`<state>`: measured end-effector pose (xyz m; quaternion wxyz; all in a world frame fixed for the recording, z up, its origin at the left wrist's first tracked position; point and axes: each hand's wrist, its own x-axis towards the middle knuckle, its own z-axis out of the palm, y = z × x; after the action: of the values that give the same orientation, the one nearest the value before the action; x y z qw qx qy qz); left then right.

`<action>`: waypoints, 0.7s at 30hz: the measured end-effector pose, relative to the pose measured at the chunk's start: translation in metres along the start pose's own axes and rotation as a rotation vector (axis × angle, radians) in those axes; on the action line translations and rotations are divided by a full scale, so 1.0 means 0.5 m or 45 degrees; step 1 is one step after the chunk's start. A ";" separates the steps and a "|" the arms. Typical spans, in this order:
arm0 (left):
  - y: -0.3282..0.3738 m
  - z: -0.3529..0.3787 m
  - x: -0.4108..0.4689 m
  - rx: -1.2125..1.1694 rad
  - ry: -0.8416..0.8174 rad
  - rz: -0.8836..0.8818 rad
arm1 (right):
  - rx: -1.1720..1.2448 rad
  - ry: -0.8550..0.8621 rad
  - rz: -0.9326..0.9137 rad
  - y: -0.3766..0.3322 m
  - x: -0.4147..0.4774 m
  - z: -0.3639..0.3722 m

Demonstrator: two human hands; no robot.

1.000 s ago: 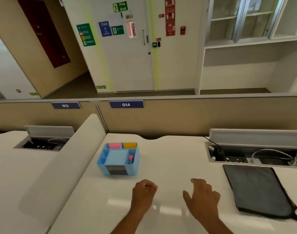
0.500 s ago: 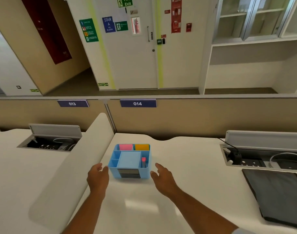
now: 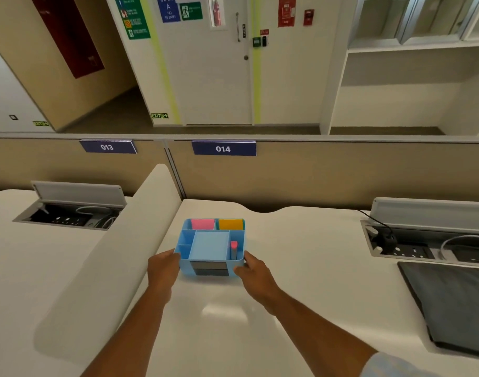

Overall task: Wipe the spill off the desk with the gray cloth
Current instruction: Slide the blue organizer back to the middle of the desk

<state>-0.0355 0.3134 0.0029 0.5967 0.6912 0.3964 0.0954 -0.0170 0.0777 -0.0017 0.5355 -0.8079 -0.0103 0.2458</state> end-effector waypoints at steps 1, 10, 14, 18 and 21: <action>-0.001 0.003 -0.002 0.002 0.007 -0.003 | 0.009 0.009 0.001 0.001 -0.001 -0.002; -0.013 0.094 -0.095 0.007 -0.058 0.033 | 0.063 0.113 -0.056 0.056 -0.054 -0.107; -0.016 0.184 -0.179 0.015 -0.089 0.059 | 0.041 0.199 -0.099 0.101 -0.104 -0.203; -0.023 0.285 -0.269 0.015 -0.148 0.087 | 0.056 0.303 -0.073 0.145 -0.161 -0.299; -0.027 0.359 -0.328 0.022 -0.222 0.103 | 0.058 0.388 -0.054 0.179 -0.200 -0.370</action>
<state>-0.0424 0.0702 -0.0018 0.6186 0.7173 0.3157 0.0555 -0.0515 -0.1475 0.0157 0.5541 -0.8231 0.0595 0.1091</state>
